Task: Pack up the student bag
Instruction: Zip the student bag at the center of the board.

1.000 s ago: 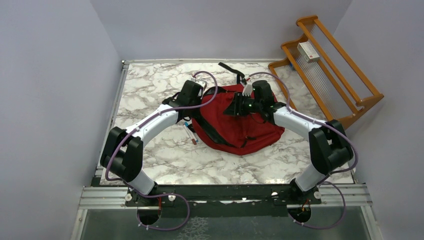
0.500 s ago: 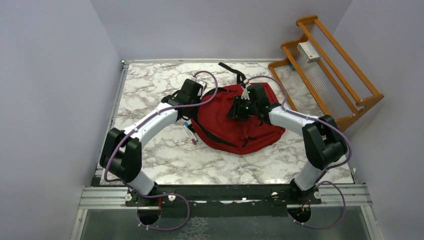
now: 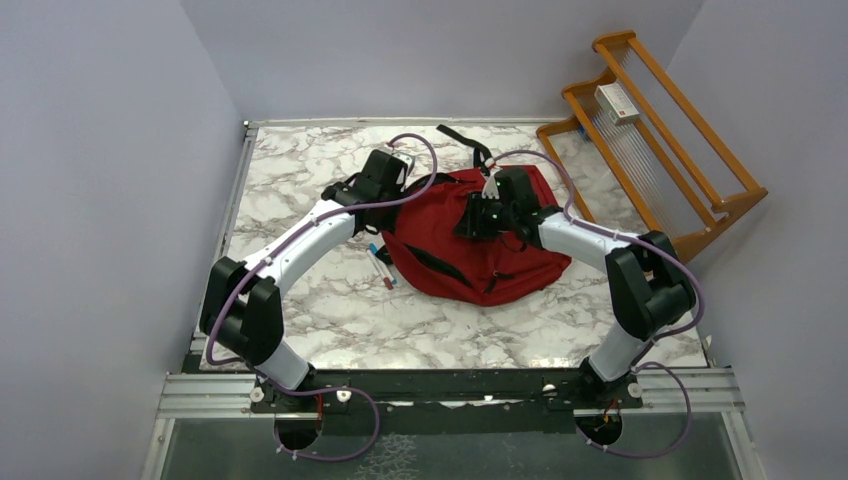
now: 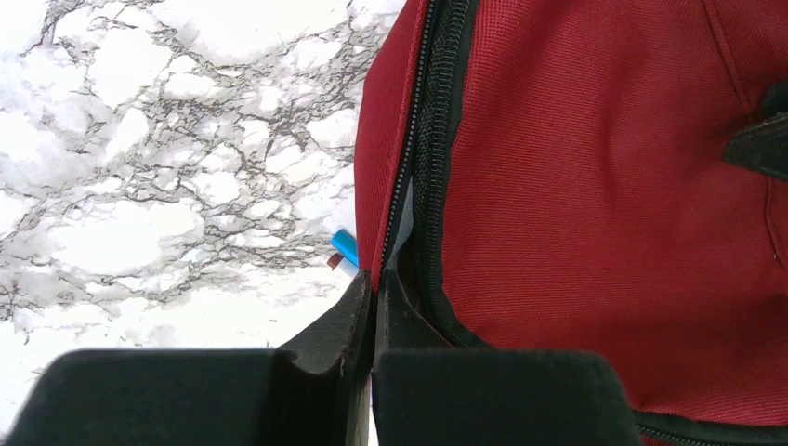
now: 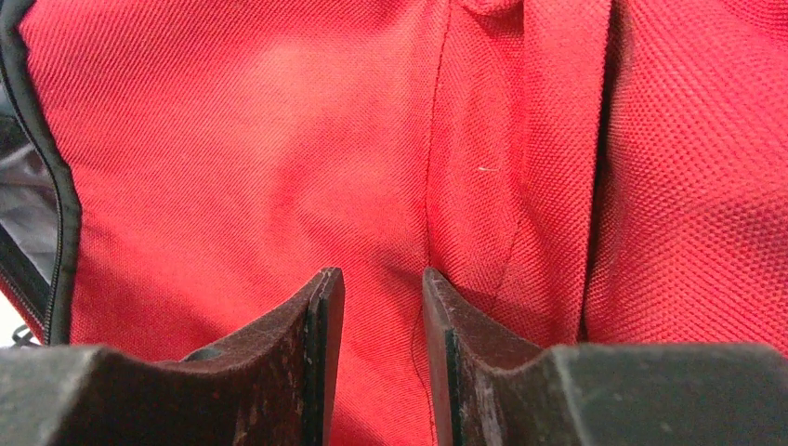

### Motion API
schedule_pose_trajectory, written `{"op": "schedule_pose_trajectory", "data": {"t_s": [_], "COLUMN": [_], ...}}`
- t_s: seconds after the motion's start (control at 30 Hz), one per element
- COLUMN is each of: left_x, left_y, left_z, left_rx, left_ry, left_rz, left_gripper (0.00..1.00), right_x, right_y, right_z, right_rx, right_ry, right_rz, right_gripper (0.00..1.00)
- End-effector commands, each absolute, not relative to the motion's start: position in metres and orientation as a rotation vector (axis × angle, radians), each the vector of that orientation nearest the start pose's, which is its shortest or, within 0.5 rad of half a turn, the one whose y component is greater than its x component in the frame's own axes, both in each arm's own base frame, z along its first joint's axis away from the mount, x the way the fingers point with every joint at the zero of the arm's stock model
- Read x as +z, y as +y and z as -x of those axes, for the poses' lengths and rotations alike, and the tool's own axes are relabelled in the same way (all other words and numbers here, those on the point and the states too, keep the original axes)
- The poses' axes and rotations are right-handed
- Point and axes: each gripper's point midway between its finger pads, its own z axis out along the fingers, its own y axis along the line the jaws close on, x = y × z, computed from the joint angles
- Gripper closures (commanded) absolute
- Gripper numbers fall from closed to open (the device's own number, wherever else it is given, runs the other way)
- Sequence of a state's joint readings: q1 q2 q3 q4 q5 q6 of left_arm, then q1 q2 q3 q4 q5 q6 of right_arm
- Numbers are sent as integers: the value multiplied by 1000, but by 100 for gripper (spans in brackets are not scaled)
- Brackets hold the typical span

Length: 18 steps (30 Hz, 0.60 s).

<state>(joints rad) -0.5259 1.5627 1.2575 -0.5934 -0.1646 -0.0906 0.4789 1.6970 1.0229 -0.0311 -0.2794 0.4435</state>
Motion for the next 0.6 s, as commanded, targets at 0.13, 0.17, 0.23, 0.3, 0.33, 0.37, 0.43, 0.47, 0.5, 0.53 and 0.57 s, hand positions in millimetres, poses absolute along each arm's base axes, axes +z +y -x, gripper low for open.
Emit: {"op": "schedule_pose_trajectory", "data": {"t_s": [0.13, 0.17, 0.23, 0.3, 0.33, 0.37, 0.43, 0.47, 0.5, 0.53, 0.57], "left_x": [152, 152, 152, 149, 147, 144, 137, 134, 130, 128, 125], "left_y": [-185, -188, -193, -199, -200, -201, -205, -207, -207, -207, -206], "left_z": [-354, -353, -351, -347, -345, -342, -335, -330, -327, -324, -321], "left_rx": [-131, -150, -192, -235, -251, -265, -303, -320, -326, -328, -327], "left_ry": [2409, 2408, 2407, 2414, 2420, 2431, 2453, 2465, 2477, 2486, 2495], "left_rz": [-473, -476, -488, -503, -507, -511, -523, -530, -530, -526, -521], "left_gripper": [100, 100, 100, 100, 98, 93, 88, 87, 85, 84, 83], "right_x": [122, 126, 130, 132, 132, 132, 131, 129, 128, 128, 127], "right_y": [288, 290, 290, 287, 286, 284, 280, 277, 274, 272, 269], "right_z": [-327, -324, -316, -308, -302, -297, -287, -282, -279, -275, -273], "right_rx": [1047, 1057, 1065, 1073, 1077, 1080, 1080, 1077, 1073, 1071, 1064], "right_ry": [2240, 2226, 2223, 2233, 2241, 2248, 2263, 2273, 2280, 2283, 2289], "right_rz": [509, 528, 555, 576, 588, 598, 604, 599, 591, 585, 576], "right_gripper": [58, 58, 58, 58, 58, 58, 58, 58, 58, 58, 58]}}
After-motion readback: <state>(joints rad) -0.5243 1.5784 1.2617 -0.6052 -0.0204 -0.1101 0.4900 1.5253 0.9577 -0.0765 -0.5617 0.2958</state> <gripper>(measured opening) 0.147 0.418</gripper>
